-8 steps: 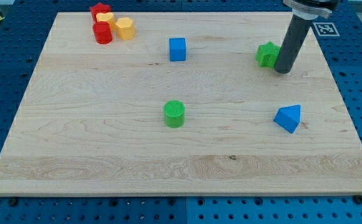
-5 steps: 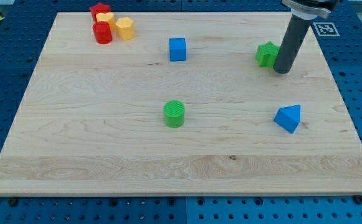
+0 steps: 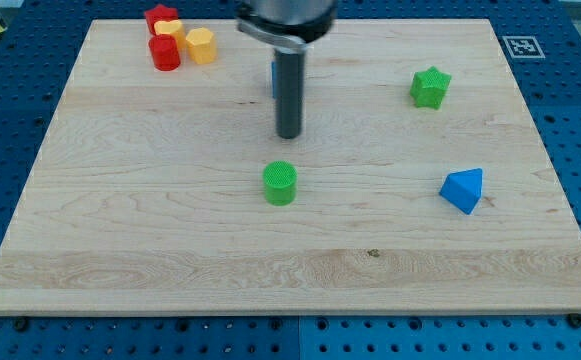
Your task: Slide the red star to top center
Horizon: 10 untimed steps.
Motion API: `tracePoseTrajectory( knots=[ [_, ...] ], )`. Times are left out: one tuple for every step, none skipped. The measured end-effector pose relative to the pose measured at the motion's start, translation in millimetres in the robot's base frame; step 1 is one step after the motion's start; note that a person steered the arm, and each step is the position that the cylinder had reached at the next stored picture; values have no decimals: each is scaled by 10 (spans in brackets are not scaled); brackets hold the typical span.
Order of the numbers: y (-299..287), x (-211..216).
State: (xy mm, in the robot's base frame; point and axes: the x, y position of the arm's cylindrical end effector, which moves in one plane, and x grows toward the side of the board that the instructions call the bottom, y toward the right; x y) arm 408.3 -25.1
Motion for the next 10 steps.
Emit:
tracePoseTrajectory(
  knots=[
    [-489, -154],
    [-980, -438],
    [-1371, -804],
    [-1600, -1178],
    [-1803, -1443],
    [-1873, -1463],
    [-2235, -1561],
    [-2278, -2083],
    [-2237, -2165],
    [-2175, -2173]
  ],
)
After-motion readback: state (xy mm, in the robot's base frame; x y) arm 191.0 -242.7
